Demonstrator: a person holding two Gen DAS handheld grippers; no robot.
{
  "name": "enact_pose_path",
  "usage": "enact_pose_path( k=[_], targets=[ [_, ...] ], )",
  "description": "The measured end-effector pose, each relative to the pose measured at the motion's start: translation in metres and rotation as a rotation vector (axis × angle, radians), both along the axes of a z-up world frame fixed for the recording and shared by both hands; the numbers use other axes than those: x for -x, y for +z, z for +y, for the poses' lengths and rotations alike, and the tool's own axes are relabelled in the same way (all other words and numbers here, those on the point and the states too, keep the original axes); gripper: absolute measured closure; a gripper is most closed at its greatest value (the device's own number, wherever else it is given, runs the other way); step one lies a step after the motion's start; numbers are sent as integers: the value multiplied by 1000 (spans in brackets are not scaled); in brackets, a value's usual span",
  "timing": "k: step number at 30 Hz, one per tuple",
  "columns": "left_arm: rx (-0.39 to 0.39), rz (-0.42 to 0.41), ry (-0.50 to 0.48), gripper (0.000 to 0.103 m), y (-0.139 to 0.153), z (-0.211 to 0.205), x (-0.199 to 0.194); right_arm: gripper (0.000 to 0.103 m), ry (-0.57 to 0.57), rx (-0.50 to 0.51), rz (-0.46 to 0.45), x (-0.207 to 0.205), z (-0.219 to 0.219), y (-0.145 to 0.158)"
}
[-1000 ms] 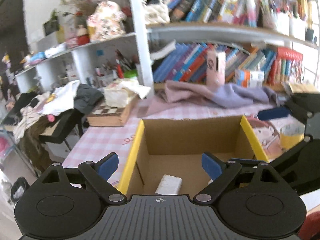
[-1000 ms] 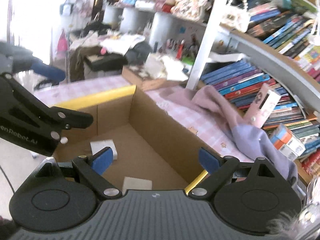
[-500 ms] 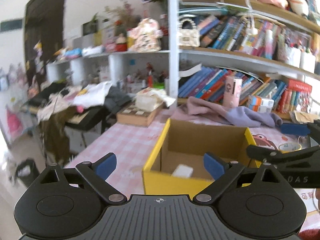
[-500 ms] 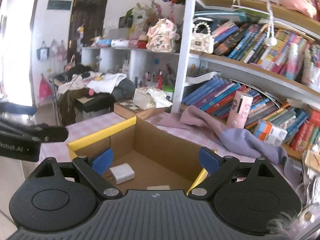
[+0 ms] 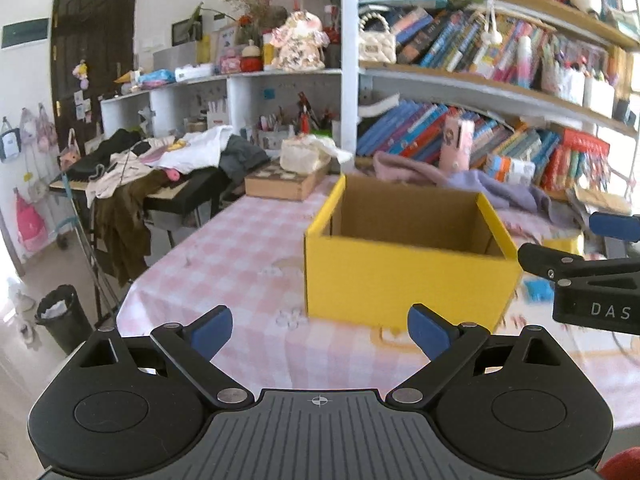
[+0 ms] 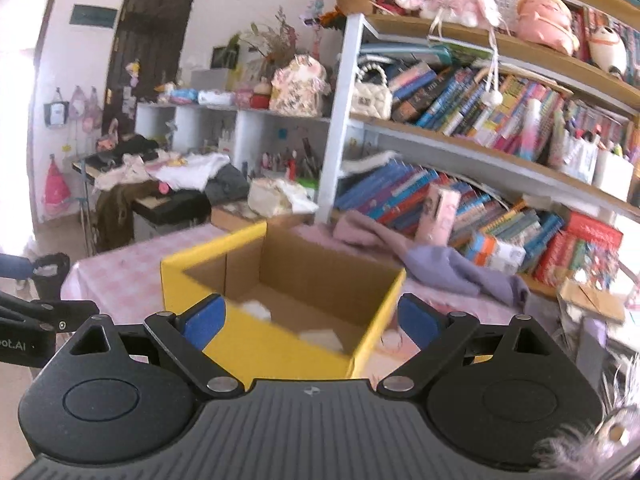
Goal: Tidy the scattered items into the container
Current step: 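Move both tools back toward the blue packet and pink plush pig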
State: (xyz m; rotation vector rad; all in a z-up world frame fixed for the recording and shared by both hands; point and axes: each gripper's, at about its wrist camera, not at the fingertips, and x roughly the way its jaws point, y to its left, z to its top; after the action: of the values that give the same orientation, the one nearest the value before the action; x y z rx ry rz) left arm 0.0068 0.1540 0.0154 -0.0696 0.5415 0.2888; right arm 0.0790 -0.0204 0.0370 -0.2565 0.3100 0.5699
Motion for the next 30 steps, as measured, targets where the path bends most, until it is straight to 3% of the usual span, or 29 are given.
enact_pose_path(
  k=[9,14,30],
  targets=[
    [-55,32,-84,7,-5,-18,13,10,-130,56,97,21,-15,-15],
    [-29,51,-145,7,-8,-27,9,9,-122,22,226,19,-31,-17],
    [-54,34,-419,7,-10,-99,-15,9,-341,23,208,29,-107,-17]
  ],
)
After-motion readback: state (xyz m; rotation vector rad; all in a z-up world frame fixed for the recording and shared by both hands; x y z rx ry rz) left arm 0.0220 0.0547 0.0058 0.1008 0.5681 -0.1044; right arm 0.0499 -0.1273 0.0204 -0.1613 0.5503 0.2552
